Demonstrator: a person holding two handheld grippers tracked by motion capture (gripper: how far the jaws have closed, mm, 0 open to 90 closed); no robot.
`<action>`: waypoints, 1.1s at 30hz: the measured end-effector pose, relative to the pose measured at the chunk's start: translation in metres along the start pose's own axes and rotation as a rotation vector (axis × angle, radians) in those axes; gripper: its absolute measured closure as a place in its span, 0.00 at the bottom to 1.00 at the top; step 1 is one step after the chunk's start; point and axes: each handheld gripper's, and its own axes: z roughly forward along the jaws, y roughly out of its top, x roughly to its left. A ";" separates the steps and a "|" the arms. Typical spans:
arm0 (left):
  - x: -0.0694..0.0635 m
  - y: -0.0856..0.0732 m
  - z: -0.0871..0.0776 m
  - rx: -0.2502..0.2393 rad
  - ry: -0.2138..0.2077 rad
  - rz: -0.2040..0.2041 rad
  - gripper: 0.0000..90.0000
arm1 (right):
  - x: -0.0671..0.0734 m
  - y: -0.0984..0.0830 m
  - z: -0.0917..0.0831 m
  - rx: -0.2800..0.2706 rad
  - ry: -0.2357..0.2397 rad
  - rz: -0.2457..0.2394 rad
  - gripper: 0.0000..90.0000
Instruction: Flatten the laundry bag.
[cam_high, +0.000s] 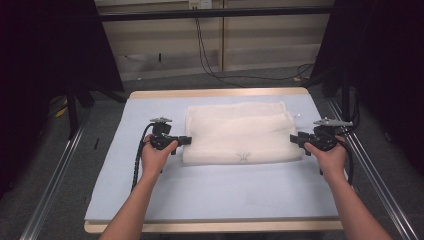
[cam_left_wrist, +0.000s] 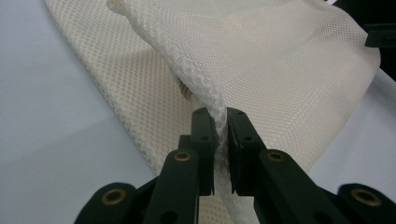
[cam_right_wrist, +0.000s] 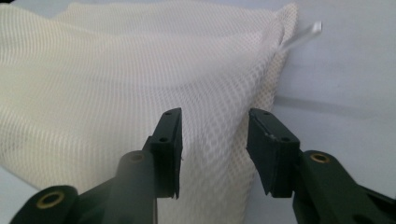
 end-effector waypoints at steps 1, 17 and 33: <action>0.000 0.000 0.000 0.000 0.000 0.000 0.91 | 0.000 0.000 0.000 0.000 0.000 0.000 0.60; 0.008 0.010 0.010 -0.013 0.044 -0.006 0.71 | -0.010 0.023 0.036 0.018 -0.058 0.107 0.88; 0.003 0.031 0.013 -0.066 -0.005 0.015 0.89 | 0.000 0.030 0.020 -0.051 0.013 0.040 0.92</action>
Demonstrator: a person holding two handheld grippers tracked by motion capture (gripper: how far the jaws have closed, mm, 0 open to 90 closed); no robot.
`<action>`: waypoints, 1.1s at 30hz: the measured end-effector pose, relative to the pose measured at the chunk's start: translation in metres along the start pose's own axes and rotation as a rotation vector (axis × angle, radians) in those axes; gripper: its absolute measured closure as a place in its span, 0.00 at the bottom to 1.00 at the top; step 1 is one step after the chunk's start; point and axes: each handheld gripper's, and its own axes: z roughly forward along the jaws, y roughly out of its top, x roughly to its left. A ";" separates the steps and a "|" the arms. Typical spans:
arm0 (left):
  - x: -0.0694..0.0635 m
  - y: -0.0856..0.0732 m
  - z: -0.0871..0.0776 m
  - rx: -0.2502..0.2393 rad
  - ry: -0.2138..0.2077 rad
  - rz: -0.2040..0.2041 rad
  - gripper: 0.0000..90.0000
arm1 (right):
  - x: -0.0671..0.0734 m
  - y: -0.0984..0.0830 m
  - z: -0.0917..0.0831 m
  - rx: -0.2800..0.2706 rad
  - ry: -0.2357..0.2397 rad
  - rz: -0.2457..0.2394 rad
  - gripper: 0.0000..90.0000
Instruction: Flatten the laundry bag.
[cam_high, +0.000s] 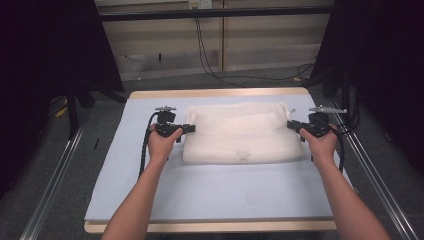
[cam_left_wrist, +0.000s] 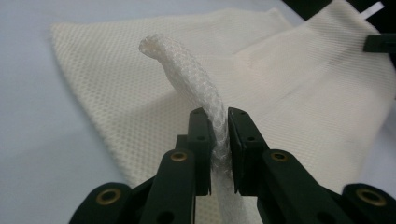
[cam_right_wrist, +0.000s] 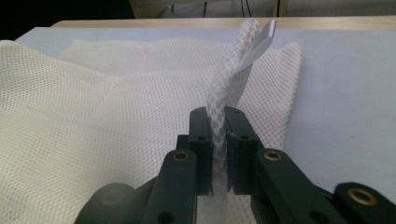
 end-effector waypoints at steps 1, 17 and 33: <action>-0.003 0.000 -0.003 -0.006 -0.010 0.015 0.90 | 0.001 0.000 -0.002 -0.006 0.007 -0.014 0.92; -0.041 -0.007 -0.031 -0.019 -0.053 0.132 0.91 | 0.019 -0.013 -0.038 -0.073 0.083 -0.076 0.92; -0.047 -0.050 -0.050 0.007 -0.093 0.134 0.93 | 0.015 -0.052 -0.074 -0.057 0.135 -0.142 0.93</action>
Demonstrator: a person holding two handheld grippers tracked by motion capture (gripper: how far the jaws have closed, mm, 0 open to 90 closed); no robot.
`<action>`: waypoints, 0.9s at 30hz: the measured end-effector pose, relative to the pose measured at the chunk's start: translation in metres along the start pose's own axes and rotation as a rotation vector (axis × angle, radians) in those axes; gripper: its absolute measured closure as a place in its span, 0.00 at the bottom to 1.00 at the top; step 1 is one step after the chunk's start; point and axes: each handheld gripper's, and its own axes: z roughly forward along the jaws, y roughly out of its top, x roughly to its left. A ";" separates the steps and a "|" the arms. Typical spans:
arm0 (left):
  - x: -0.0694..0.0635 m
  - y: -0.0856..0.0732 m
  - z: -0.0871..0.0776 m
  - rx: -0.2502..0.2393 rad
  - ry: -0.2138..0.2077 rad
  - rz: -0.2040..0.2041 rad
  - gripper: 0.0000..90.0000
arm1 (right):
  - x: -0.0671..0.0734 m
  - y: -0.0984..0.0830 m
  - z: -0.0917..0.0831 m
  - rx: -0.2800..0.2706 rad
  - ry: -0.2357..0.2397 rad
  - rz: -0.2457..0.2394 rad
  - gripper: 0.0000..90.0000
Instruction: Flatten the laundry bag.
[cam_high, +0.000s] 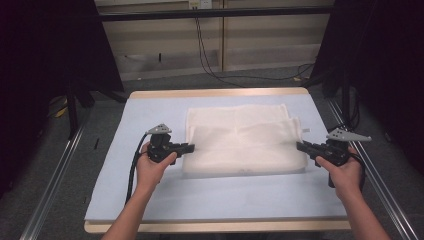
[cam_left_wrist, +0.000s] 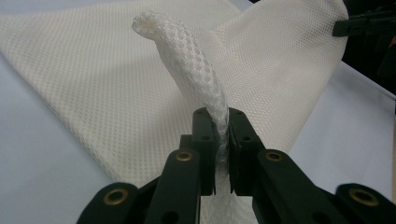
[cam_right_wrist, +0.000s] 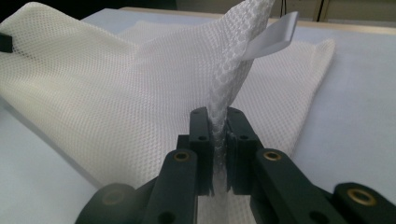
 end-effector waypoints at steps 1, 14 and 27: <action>0.000 -0.004 0.000 0.003 -0.002 0.001 0.93 | 0.000 -0.004 -0.002 0.007 0.006 0.003 0.93; -0.005 -0.036 -0.003 0.082 -0.024 -0.048 0.93 | 0.007 -0.036 -0.018 0.108 0.010 0.023 0.93; -0.017 -0.050 -0.008 0.141 0.004 -0.057 0.91 | 0.014 -0.049 -0.016 0.228 -0.025 0.029 0.82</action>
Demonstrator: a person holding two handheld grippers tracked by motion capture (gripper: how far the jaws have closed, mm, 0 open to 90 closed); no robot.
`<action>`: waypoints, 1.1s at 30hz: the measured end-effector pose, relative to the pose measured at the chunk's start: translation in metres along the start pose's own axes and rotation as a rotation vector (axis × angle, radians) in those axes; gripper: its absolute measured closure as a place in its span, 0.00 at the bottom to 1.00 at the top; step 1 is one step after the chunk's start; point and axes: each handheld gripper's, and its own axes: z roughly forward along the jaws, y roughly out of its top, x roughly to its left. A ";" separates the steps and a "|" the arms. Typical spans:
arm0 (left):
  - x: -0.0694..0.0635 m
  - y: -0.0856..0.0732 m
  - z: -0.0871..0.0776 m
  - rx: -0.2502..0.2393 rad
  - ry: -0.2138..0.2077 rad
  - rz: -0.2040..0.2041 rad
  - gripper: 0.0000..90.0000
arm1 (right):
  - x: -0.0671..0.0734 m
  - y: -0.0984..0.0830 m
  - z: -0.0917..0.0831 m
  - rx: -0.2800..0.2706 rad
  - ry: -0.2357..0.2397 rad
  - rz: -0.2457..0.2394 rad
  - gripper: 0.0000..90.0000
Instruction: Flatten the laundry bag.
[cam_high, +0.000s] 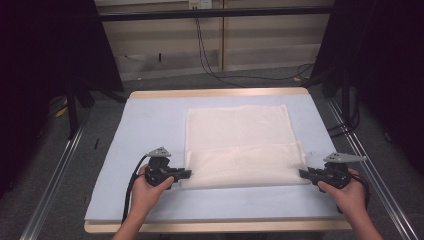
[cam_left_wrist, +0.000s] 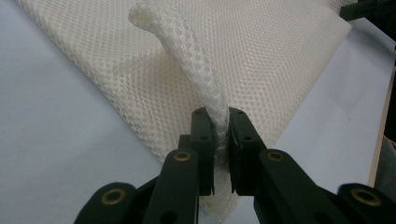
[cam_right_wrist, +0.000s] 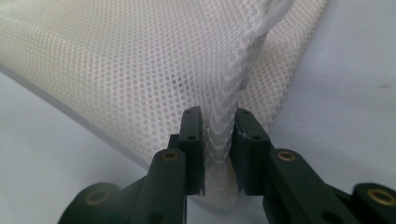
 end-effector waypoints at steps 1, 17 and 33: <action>0.000 0.000 0.000 0.002 0.003 0.002 0.90 | 0.001 0.000 0.000 -0.005 -0.007 -0.007 0.80; -0.007 -0.012 0.005 0.080 -0.023 -0.027 0.80 | 0.006 -0.005 0.000 0.047 0.043 -0.048 0.91; 0.011 0.012 0.024 0.064 0.096 -0.005 0.93 | 0.007 0.021 0.027 0.041 -0.076 -0.099 0.94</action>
